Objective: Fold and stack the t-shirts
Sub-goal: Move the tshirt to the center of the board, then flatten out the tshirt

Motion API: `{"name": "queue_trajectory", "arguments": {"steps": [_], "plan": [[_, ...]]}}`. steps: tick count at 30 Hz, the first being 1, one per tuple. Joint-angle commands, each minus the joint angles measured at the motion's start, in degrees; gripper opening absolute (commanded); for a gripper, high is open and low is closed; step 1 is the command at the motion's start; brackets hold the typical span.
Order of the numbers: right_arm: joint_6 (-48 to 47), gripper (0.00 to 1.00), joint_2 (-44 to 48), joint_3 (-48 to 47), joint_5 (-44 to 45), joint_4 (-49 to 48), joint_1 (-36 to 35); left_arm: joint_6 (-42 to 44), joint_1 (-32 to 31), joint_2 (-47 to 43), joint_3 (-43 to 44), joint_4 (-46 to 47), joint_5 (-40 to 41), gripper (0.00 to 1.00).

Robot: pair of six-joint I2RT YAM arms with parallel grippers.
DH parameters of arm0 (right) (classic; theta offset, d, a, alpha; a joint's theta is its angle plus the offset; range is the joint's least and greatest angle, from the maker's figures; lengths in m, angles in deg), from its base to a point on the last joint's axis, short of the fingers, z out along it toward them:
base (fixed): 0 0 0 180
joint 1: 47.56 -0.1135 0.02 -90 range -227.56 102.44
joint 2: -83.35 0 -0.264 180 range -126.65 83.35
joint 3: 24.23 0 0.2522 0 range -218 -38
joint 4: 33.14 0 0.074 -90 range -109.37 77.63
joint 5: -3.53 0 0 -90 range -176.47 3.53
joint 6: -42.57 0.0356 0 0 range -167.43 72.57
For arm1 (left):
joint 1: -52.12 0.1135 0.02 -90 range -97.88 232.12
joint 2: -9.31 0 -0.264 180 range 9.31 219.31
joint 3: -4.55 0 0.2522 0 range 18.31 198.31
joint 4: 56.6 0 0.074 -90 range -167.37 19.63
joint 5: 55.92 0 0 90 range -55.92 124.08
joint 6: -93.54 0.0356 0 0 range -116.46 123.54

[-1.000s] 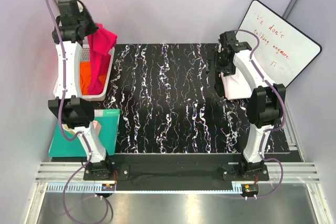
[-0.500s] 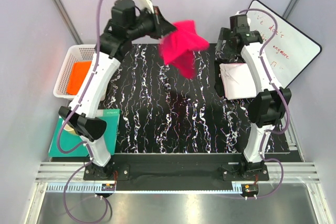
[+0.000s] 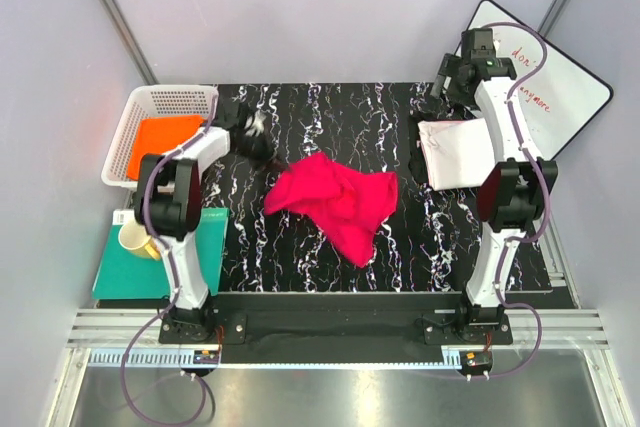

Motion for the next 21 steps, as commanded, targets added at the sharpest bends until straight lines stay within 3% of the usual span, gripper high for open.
{"name": "queue_trajectory", "arguments": {"steps": [1,2,3,5,7,9,10,11,14,17,18,21], "plan": [[-1.04,1.0,2.52,2.96,-9.74,-0.29,-2.29,2.23,3.94,2.22,-3.32,-12.42,1.82,0.02],[-1.74,1.0,3.66,5.67,-12.98,-0.46,-3.17,2.5,4.21,1.27,-4.72,-13.12,4.18,0.11],[-2.36,1.0,4.54,7.26,-14.32,-0.55,-4.23,2.68,4.56,0.73,-4.99,-13.83,5.25,0.32],[-4.03,1.0,7.17,12.69,-15.64,-0.9,-8.34,2.94,5.53,-1.37,-5.43,-14.71,7.53,0.44],[-4.21,1.0,8.94,16.4,-16.79,-1.07,-10.56,2.77,5.8,-3.91,-5.26,-15.33,9.47,0.66],[-3.07,0.94,11.05,21.67,-21.26,-1.08,-11.8,2.68,5.53,-5.85,-4.47,-16.03,12.46,0.74],[-1.67,0.93,11.66,23.25,-22.76,-1.16,-11.88,2.94,5.36,-7.78,-4.21,-16.03,13.43,0.9],[-1.23,0.87,13.06,26.05,-25.38,-1.16,-11.88,3.2,5.18,-8.75,-3.42,-16.12,15.35,0.97],[-0.52,0.79,15.44,30.11,-31.18,-1.08,-11.88,6.71,3.6,-11.05,-0.62,-16.21,16.34,0.99],[-0.61,0.58,16.41,32.75,-38.05,-0.55,-11.97,12.33,0.44,-9.56,3.68,-16.64,13.8,0.99],[-0.69,0.45,16.33,33.37,-39.63,-0.2,-12.23,13.74,-1.74,-8.95,4.75,-16.99,13.53,0.99],[-0.87,0.39,15.01,35.05,-43.69,0.42,-13.72,18.23,-6.14,-4.82,9.23,-19.36,13.96,0.97]]}}
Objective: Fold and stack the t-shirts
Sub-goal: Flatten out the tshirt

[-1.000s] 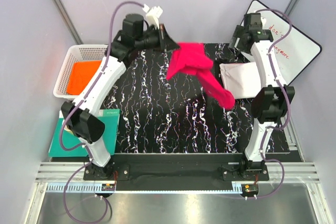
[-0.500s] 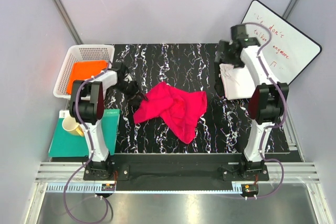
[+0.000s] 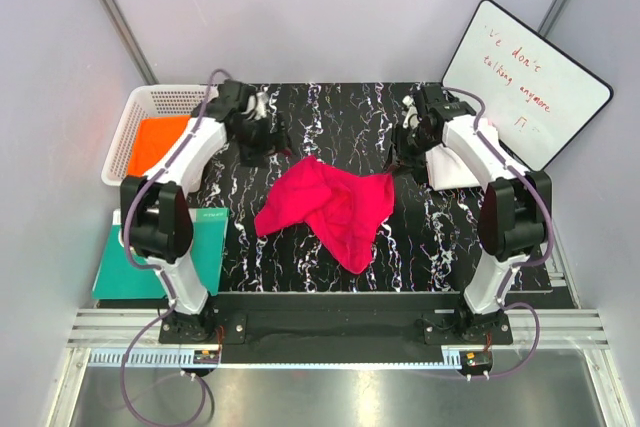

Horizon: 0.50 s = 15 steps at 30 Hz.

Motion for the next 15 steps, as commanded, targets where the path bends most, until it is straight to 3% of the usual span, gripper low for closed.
{"name": "queue_trajectory", "arguments": {"steps": [1,8,15], "plan": [[-0.47,0.4,0.72,2.0,-10.27,0.53,-2.91,8.85,-6.68,5.61,6.53,-2.87,0.37,0.97],[-0.48,0.45,-7.09,-1.94,-12.47,0.7,-7.39,16.41,-12.74,13.88,13.64,-8.05,6.24,0.93],[-1.09,0.46,-15.01,-6.08,-14.32,2.28,-9.07,18.27,-16.62,18.46,16.29,-9.64,9.51,0.84]]}}
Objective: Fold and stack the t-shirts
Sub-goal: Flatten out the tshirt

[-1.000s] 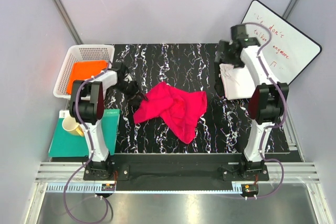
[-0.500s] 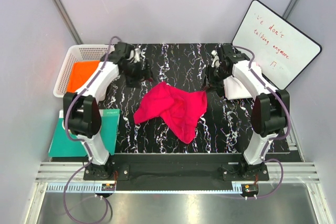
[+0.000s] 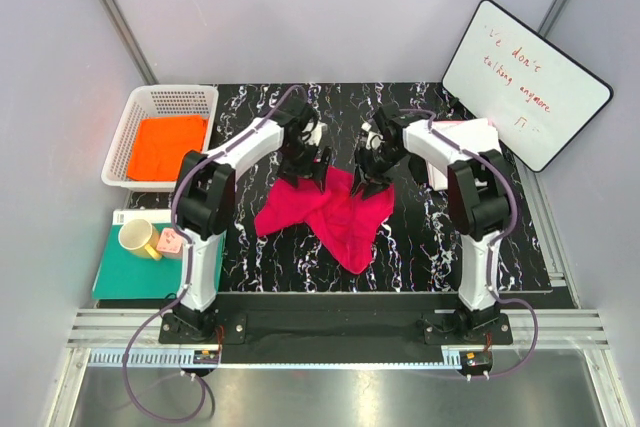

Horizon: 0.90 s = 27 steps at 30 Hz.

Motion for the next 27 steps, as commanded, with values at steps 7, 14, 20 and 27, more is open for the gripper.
{"name": "queue_trajectory", "arguments": {"steps": [7,14,20,27], "plan": [[-1.53,0.45,-10.4,-8.88,-3.41,3.43,-1.27,3.48,-2.9,3.3,4.58,-1.75,2.89,0.26],[-2.24,0.23,-15.06,-12.58,-3.24,3.43,-1.45,3.39,-2.81,2.96,4.58,-1.84,4.9,0.0],[-1.54,0.0,-15.42,-15.21,-1.48,3.96,-1.36,2.95,-2.2,1.29,3.79,-1.75,8.86,0.0],[-3.81,0.0,-11.9,-23.99,7.65,8.52,-1.36,0.84,0.96,-2.92,2.12,-1.4,15.79,0.0]]}}
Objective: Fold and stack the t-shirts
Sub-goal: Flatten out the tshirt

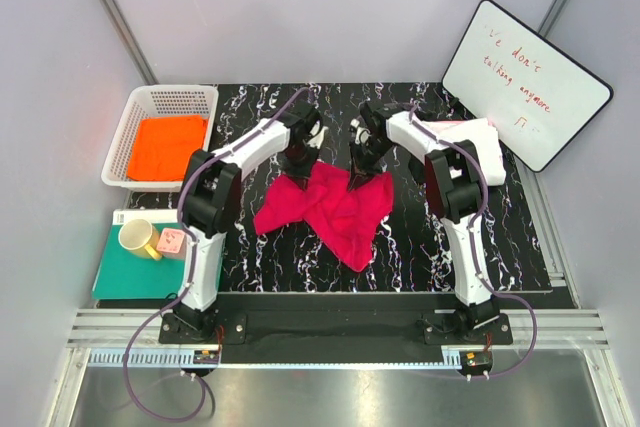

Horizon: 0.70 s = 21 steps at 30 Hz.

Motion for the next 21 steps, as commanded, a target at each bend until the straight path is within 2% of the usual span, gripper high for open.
{"name": "queue_trajectory", "arguments": {"steps": [1,7,13,17,21], "plan": [[-2.27,0.0,4.47,-10.61,8.22,3.92,-0.53,-1.81,3.22,-6.71,-0.87,0.2,8.61,0.0],[-4.73,0.0,2.02,-26.43,17.53,8.92,-0.44,-4.36,8.58,-11.9,-3.68,1.51,15.81,0.0],[-4.38,0.0,2.53,-36.12,23.0,9.99,0.44,-6.29,13.24,-16.91,-4.74,2.92,20.13,0.0],[-4.2,0.0,4.99,-37.37,28.09,9.99,0.44,-8.4,15.69,-19.98,-4.65,4.41,22.68,0.0],[-4.73,0.0,7.45,-33.87,37.4,9.64,0.53,-10.24,17.89,-20.96,-4.05,5.21,23.48,0.0]]}}
